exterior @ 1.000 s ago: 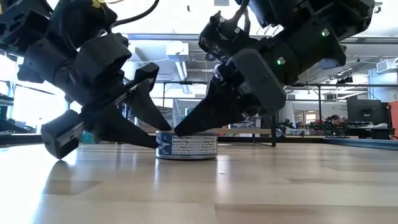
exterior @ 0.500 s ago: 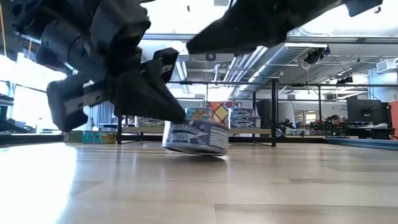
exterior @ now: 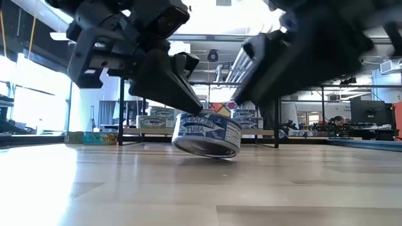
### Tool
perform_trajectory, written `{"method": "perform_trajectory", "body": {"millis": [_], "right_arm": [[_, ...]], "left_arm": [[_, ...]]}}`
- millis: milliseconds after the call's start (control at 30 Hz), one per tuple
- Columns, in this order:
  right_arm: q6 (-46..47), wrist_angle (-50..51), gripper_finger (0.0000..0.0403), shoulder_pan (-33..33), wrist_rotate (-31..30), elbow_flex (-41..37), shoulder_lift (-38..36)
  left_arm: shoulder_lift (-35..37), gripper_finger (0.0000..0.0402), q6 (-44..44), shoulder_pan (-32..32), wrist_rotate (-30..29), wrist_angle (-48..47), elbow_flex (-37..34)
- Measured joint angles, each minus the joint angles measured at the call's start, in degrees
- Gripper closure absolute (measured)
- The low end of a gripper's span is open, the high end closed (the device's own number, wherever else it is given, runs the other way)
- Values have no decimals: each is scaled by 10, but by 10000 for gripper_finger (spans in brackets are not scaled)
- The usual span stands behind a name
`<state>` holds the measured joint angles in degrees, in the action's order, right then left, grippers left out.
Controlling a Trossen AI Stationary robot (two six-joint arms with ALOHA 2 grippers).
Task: Stack canned seafood by type on shelf
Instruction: Stack the blue tuna can on top of the blue tuna can on the shelf
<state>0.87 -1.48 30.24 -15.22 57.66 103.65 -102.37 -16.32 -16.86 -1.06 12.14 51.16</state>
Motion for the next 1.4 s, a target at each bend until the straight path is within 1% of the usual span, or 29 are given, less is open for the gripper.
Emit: {"method": "perform_trajectory", "body": {"millis": [100, 200, 267, 300, 367, 467, 500, 533, 600, 700, 767, 900, 1000, 1067, 1167, 1233, 1300, 1400], "right_arm": [[-22, 26, 231, 17, -79, 0, 5], [-52, 20, 227, 26, -160, 0, 6], [-75, 8, 226, 27, -201, 0, 6], [-84, 6, 226, 27, -210, 0, 6], [-77, 3, 226, 22, -203, 0, 6], [-32, 4, 226, 16, -175, 0, 6], [-27, 4, 226, 15, -165, 0, 6], [-42, 3, 226, 12, -160, 0, 6], [-66, 3, 226, 11, -165, 0, 6], [-72, 8, 219, 9, -189, 0, 6], [-70, 13, 204, 9, -191, 0, 6], [-75, 7, 156, 9, -217, 0, 15], [-100, -22, 123, 9, -245, 0, 40], [-107, -42, 114, 9, -260, 0, 61], [-125, -66, 118, 9, -267, -1, 89], [-125, -84, 132, 9, -278, 0, 99], [-105, -96, 155, 9, -306, 0, 105], [-65, -100, 210, 7, -325, 0, 106]], "left_arm": [[0, 401, 31, 10, 10, 12, 0], [0, 401, 57, 19, 11, 21, 0], [0, 401, 71, 24, 11, 20, 0], [0, 401, 76, 27, 11, 20, 0], [0, 401, 77, 31, 15, 21, 0], [0, 401, 82, 34, 23, 22, 0], [0, 401, 82, 34, 23, 23, 0], [0, 401, 82, 35, 23, 23, 0], [0, 401, 84, 35, 23, 23, 0], [0, 401, 88, 35, 23, 23, 0], [0, 401, 88, 35, 23, 23, 0], [0, 401, 95, 35, 24, 27, 0], [0, 401, 103, 35, 24, 29, 0], [0, 401, 106, 35, 24, 33, 0], [0, 401, 114, 35, 24, 46, 0], [1, 401, 113, 35, 24, 50, 0], [0, 401, 114, 35, 24, 53, 0], [1, 401, 118, 35, 23, 54, 0]]}}
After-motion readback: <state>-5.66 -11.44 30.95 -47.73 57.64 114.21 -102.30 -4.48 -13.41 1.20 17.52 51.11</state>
